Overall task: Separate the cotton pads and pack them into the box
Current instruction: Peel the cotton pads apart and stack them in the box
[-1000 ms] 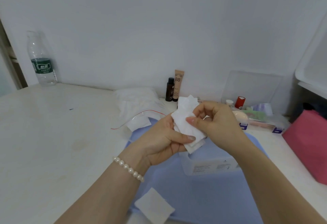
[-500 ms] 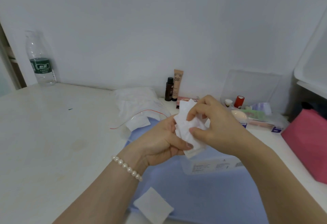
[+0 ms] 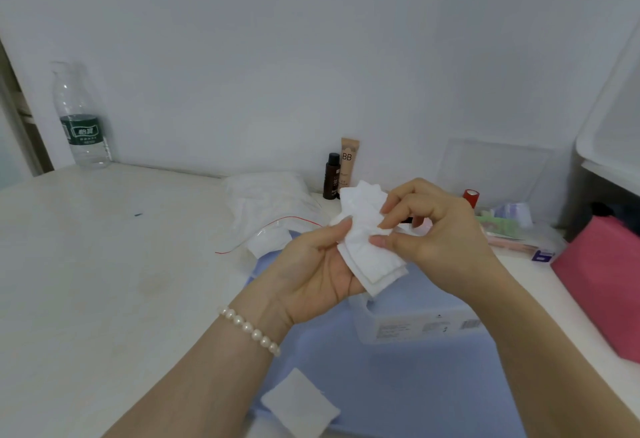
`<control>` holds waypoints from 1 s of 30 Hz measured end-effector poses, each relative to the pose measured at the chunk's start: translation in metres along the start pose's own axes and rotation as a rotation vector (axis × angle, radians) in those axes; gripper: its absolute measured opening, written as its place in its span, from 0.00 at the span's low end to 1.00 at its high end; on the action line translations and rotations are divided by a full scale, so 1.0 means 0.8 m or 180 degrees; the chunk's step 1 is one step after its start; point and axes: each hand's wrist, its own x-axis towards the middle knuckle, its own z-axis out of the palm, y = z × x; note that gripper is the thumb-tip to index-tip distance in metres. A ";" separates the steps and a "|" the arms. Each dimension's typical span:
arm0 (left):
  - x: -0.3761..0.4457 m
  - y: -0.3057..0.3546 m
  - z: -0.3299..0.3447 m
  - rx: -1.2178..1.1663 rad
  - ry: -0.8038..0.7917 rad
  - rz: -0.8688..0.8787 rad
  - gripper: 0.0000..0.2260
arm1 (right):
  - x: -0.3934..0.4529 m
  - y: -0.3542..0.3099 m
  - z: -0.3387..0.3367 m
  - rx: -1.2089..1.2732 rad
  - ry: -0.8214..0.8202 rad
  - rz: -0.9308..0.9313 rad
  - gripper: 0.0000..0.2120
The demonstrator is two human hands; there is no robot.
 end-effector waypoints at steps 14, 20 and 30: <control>0.001 0.002 -0.004 0.0231 -0.0263 0.0104 0.29 | 0.003 -0.001 -0.024 0.0773 0.0015 0.0589 0.16; 0.002 0.000 -0.003 0.0204 -0.0041 0.0091 0.24 | 0.006 0.004 -0.048 0.2306 0.0094 0.0870 0.12; 0.003 -0.003 -0.004 0.0333 0.0041 0.0024 0.23 | -0.002 -0.006 -0.020 0.1097 -0.0691 0.1433 0.10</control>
